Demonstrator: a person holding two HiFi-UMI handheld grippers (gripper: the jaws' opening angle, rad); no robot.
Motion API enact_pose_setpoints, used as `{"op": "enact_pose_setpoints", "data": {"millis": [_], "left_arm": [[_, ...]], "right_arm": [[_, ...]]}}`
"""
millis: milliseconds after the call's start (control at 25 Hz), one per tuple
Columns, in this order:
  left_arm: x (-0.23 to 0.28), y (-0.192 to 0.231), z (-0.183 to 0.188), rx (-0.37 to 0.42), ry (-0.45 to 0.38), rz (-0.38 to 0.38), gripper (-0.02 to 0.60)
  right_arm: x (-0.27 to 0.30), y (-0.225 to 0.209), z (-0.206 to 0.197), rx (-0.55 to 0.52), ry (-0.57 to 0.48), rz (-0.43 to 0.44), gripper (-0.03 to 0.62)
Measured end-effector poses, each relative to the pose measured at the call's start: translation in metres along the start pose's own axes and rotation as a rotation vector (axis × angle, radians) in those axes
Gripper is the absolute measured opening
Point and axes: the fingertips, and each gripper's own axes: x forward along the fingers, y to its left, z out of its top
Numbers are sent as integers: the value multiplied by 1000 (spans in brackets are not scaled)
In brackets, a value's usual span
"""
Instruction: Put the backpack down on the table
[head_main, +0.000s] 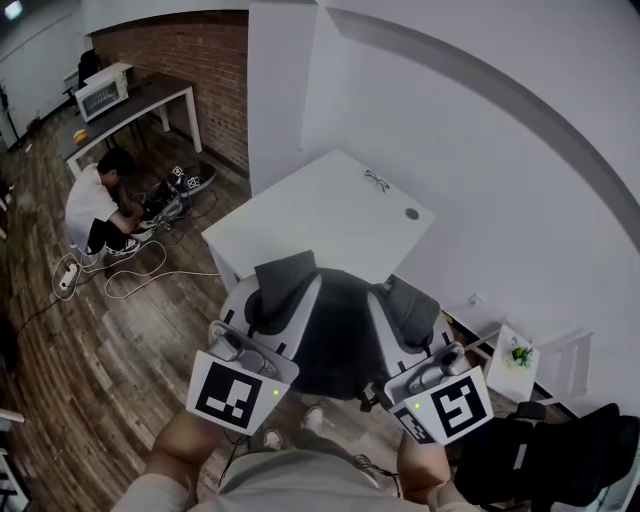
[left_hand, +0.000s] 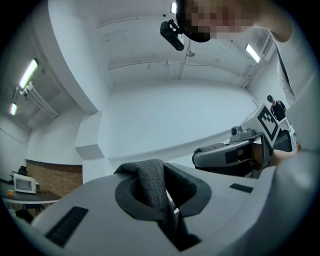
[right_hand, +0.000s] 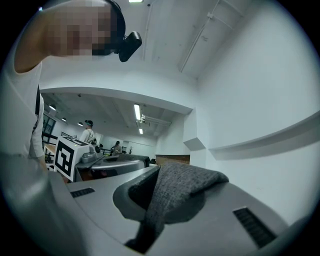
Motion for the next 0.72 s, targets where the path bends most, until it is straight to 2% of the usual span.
{"op": "enact_pose_setpoints", "data": {"millis": [280, 560, 720], "left_arm": [[40, 22, -26, 11, 6, 33, 44], [90, 46, -55, 96, 39, 48, 44], [123, 59, -71, 76, 44, 73, 44]], "right_arm": [[33, -34, -23, 10, 30, 13, 40], [74, -83, -44, 11, 30, 23, 40], [97, -117, -57, 31, 28, 21, 40]]}}
